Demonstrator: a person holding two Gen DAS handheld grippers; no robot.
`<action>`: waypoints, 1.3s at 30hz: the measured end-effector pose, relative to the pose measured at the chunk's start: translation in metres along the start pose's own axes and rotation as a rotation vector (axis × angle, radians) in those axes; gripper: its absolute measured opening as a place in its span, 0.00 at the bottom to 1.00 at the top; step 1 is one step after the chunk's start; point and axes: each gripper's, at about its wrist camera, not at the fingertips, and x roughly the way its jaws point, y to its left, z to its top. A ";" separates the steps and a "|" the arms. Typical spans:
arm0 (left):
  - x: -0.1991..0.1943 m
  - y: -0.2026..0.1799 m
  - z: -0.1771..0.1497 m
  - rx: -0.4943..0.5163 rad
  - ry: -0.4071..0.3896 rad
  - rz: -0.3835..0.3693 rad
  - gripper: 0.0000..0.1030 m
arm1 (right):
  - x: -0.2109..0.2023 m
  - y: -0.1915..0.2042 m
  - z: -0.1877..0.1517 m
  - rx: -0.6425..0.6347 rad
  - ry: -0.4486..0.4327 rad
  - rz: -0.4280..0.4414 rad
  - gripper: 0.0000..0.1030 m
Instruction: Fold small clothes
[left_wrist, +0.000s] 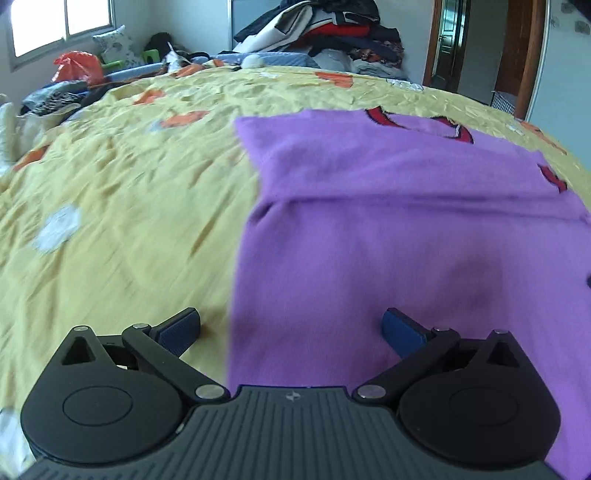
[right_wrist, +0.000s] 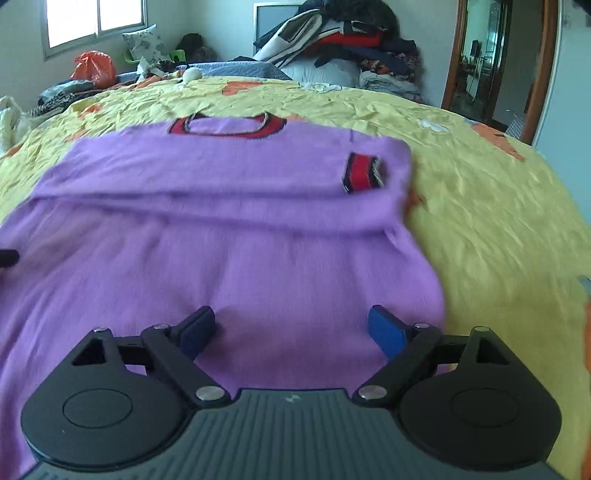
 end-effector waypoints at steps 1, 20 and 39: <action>-0.006 0.004 -0.007 -0.002 0.001 -0.002 1.00 | -0.008 0.000 -0.008 -0.005 0.002 0.004 0.89; -0.072 -0.080 -0.073 0.127 -0.022 -0.113 1.00 | -0.057 0.076 -0.050 -0.120 0.024 0.203 0.96; -0.122 0.022 -0.141 -0.045 -0.047 -0.166 1.00 | -0.132 0.014 -0.127 -0.159 -0.044 0.156 1.00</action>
